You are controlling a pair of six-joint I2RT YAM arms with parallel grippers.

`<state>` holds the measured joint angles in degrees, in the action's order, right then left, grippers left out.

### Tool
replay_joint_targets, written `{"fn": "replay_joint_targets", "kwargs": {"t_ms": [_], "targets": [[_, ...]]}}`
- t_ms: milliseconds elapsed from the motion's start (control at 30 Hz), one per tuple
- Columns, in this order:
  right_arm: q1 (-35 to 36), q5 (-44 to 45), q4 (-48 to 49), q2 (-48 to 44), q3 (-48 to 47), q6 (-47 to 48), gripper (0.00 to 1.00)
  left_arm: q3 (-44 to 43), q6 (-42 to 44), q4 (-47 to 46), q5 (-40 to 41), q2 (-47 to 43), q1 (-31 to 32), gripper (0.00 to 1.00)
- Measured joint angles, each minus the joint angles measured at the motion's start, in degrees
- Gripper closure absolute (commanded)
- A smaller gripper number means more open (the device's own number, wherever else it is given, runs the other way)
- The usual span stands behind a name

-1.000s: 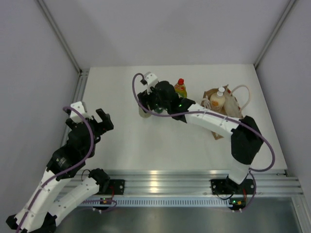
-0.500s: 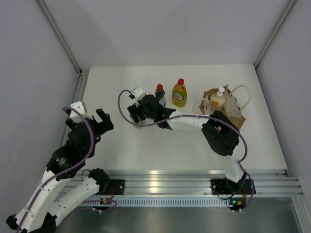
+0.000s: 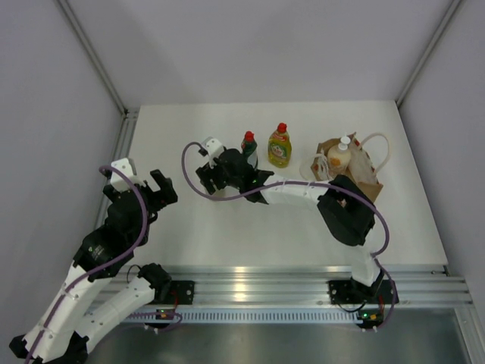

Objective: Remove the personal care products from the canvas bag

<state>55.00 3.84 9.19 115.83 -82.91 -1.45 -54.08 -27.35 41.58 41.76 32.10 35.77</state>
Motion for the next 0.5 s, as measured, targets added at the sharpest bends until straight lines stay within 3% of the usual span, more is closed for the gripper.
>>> {"fn": "replay_joint_targets", "kwargs": {"t_ms": [33, 133, 267, 367, 500], "targets": [[0.02, -0.13, 0.02, -0.57, 0.02, -0.02, 0.19, 0.0, 0.0, 0.0, -0.11, 0.0, 0.0, 0.02], [0.09, 0.44, 0.46, -4.83, 0.39, 0.35, 0.14, 0.0, 0.02, 0.0, -0.17, 0.02, 0.0, 0.02], [0.09, 2.36, 0.81, -13.57, 1.6, 0.46, 0.13, 0.0, 0.02, 0.0, -0.37, 0.04, 0.0, 0.02], [-0.13, 6.25, 0.96, -20.2, 2.78, 0.33, 0.02, 0.0, 0.02, 0.02, -0.37, 0.04, 0.0, 0.02], [-2.51, 13.64, 0.26, -30.67, 9.62, -2.03, 0.0, 0.0, 0.02, 0.0, -0.48, 0.04, 0.0, 0.02]]}}
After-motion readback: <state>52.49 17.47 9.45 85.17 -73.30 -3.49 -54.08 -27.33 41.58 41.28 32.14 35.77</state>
